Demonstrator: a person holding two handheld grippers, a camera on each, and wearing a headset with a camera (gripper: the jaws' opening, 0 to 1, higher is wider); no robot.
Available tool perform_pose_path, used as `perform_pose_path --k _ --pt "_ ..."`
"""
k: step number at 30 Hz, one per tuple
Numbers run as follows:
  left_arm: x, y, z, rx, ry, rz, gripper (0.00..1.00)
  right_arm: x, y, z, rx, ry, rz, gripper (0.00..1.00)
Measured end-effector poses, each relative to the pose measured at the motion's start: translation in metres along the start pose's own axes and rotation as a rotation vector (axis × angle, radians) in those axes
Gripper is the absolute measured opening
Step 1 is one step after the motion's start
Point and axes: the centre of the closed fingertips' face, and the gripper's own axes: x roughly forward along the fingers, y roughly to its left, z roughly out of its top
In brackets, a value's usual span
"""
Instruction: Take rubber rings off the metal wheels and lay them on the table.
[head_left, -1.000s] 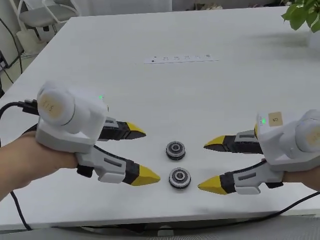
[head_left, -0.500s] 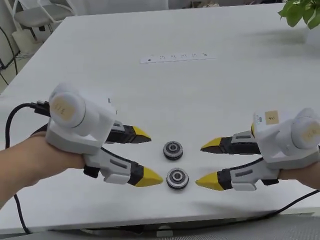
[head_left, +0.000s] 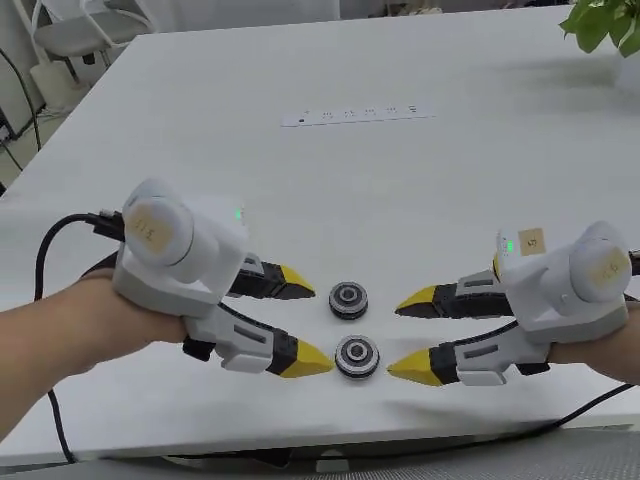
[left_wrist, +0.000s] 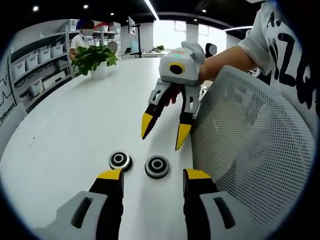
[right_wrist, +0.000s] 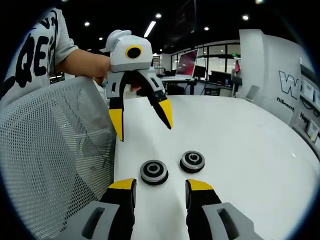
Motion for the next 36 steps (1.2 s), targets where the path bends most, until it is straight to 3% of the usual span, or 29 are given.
perform_pose_path --k 15,36 --pt "0.016 -0.006 -0.003 0.009 0.027 -0.042 0.36 0.009 0.003 -0.006 0.013 0.006 0.029 0.34" --pt "0.040 -0.007 -0.012 -0.037 0.060 -0.072 0.22 0.010 0.003 -0.009 0.038 -0.006 0.031 0.31"
